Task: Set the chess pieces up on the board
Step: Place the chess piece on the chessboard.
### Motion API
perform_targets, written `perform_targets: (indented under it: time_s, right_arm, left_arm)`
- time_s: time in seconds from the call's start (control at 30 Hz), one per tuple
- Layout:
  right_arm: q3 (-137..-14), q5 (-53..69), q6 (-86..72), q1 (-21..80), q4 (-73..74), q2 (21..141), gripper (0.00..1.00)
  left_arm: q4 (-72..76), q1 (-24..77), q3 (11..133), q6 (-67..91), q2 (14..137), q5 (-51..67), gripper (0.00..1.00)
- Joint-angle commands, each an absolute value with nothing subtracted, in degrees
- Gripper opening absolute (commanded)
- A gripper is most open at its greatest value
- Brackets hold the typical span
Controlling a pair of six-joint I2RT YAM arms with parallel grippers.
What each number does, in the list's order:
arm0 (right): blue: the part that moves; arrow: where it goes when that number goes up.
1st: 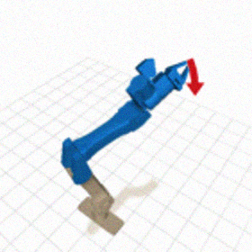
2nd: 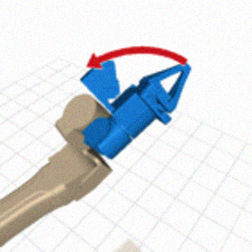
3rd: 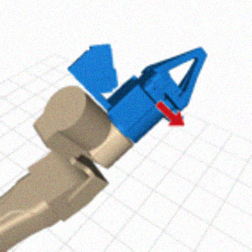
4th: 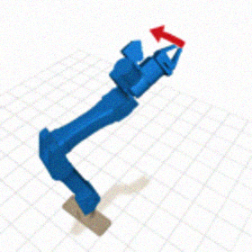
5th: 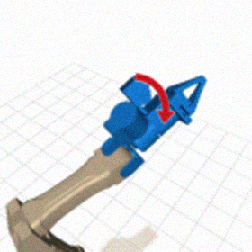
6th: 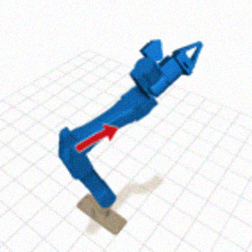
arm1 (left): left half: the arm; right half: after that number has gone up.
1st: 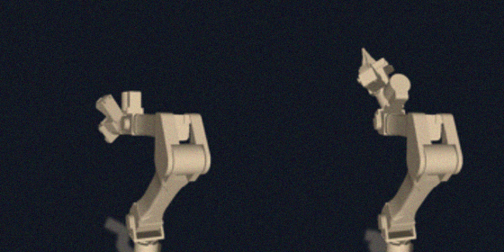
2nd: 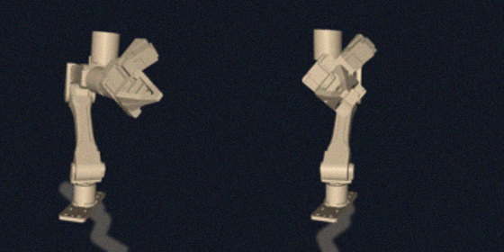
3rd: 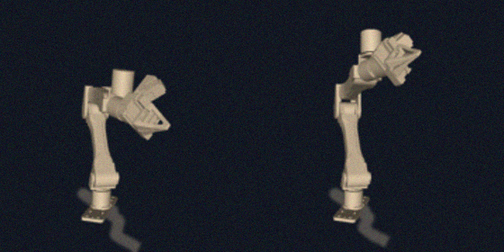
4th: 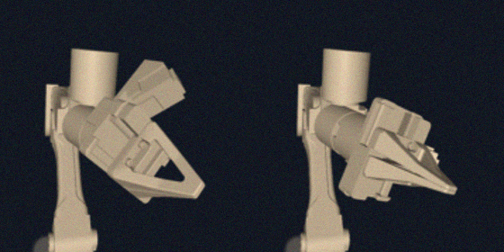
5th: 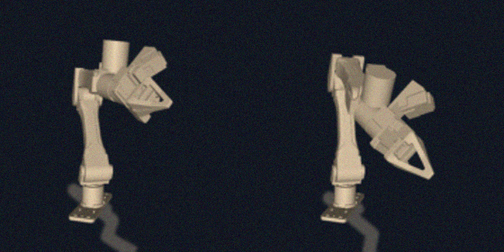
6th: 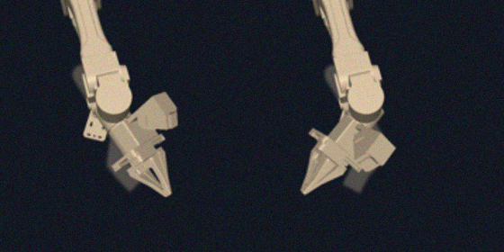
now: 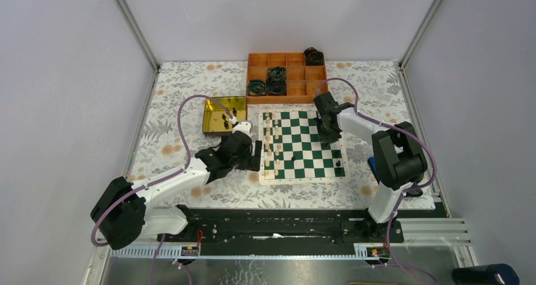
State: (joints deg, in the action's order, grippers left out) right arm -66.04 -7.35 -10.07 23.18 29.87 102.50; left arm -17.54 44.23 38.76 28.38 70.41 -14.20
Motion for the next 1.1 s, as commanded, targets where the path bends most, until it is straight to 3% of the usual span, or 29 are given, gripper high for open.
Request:
perform_targets:
  time_s: [0.0, 1.07]
  right_arm:
    - [-68.55, -6.08, -9.23, 22.59, 29.04, 103.32, 0.12]
    - [-70.72, -7.50, -9.33, 21.97, 31.15, 99.65, 0.38]
  left_arm:
    - [-18.07, 44.59, 40.69, 27.77, 70.84, -15.74, 0.99]
    - [-18.03, 44.86, 40.96, 27.51, 71.29, -15.42, 0.99]
